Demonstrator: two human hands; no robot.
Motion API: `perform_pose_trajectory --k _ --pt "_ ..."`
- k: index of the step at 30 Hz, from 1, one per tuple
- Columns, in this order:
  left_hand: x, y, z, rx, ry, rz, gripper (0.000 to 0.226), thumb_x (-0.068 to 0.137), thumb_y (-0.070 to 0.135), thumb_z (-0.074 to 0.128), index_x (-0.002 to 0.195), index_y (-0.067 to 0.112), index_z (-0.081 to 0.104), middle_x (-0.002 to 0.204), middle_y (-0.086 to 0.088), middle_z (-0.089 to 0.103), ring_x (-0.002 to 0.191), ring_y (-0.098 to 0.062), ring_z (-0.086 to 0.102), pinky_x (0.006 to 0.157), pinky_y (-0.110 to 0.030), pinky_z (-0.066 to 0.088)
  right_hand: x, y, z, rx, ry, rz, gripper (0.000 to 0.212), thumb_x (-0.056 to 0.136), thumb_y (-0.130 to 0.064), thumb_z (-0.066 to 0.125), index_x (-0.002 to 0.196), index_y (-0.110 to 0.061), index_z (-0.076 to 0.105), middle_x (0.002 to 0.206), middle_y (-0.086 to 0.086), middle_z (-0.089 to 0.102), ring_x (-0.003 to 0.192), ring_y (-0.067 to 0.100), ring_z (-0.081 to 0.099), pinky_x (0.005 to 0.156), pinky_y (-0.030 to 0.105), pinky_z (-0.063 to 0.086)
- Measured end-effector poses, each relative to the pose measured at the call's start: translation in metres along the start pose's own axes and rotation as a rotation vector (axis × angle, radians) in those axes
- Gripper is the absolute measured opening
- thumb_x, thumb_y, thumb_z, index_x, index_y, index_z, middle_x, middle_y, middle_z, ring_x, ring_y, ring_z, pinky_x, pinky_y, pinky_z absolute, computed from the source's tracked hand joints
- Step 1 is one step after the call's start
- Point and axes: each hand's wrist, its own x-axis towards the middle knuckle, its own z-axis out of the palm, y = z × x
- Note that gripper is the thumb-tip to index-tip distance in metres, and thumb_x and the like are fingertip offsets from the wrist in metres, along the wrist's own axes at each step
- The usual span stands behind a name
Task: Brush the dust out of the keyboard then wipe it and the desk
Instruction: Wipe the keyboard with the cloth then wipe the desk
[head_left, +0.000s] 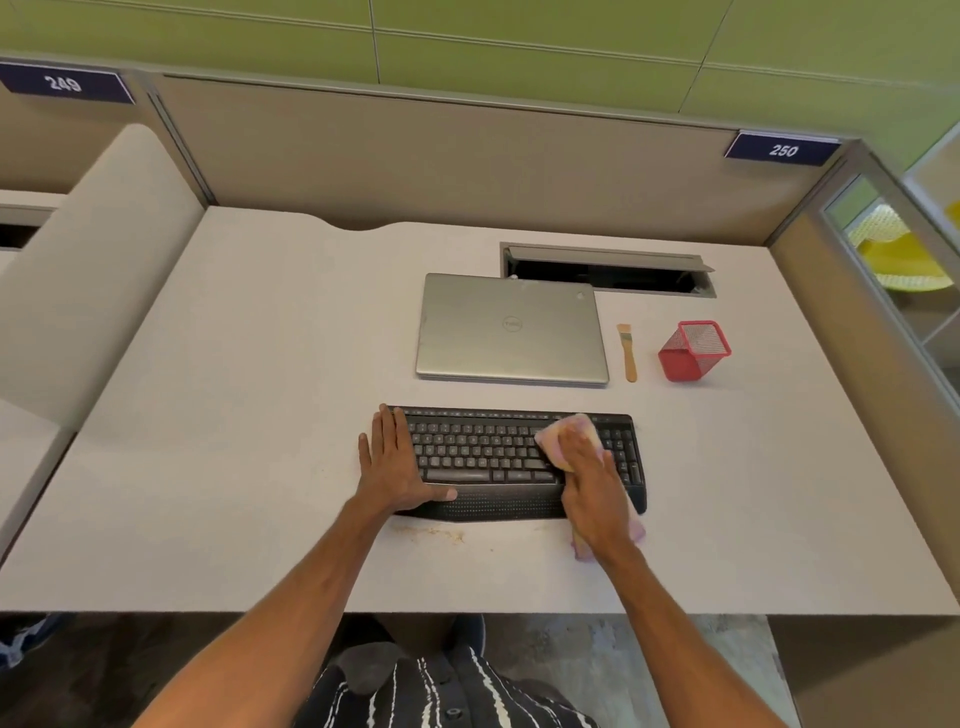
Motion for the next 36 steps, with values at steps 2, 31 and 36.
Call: perform_pose_trajectory --k 2,31,36 --pt "0.001 0.014 0.006 0.044 0.031 0.077 0.174 0.063 0.101 0.070 0.164 0.008 -0.036 0.172 -0.015 -0.044 0.162 -0.033 -0.036 0.128 -0.055 -0.022 0.002 -0.006 0.003 -0.025 -0.031 -0.037 0.073 0.093 0.004 0.051 0.161 -0.019 0.037 0.165 -0.009 0.036 0.153 0.012 0.034 0.130 0.038 0.003" --pt "0.020 0.081 0.017 0.277 -0.093 0.212 0.168 0.067 0.094 0.076 0.166 0.018 -0.035 0.172 -0.015 -0.043 0.160 -0.036 -0.039 0.129 -0.059 -0.025 0.012 0.021 -0.013 -0.480 -0.221 -0.243 0.095 0.075 0.001 0.061 0.163 -0.020 0.031 0.174 -0.001 0.013 0.160 0.018 0.012 0.129 0.048 0.020" --pt "0.018 0.081 0.018 0.272 -0.080 0.214 0.167 0.068 0.094 0.076 0.167 0.017 -0.033 0.173 -0.016 -0.041 0.161 -0.036 -0.037 0.128 -0.058 -0.026 0.030 0.009 -0.015 -0.515 -0.224 -0.201 0.090 0.078 0.000 0.062 0.162 -0.019 0.033 0.174 0.002 0.014 0.161 0.019 0.010 0.129 0.045 0.017"
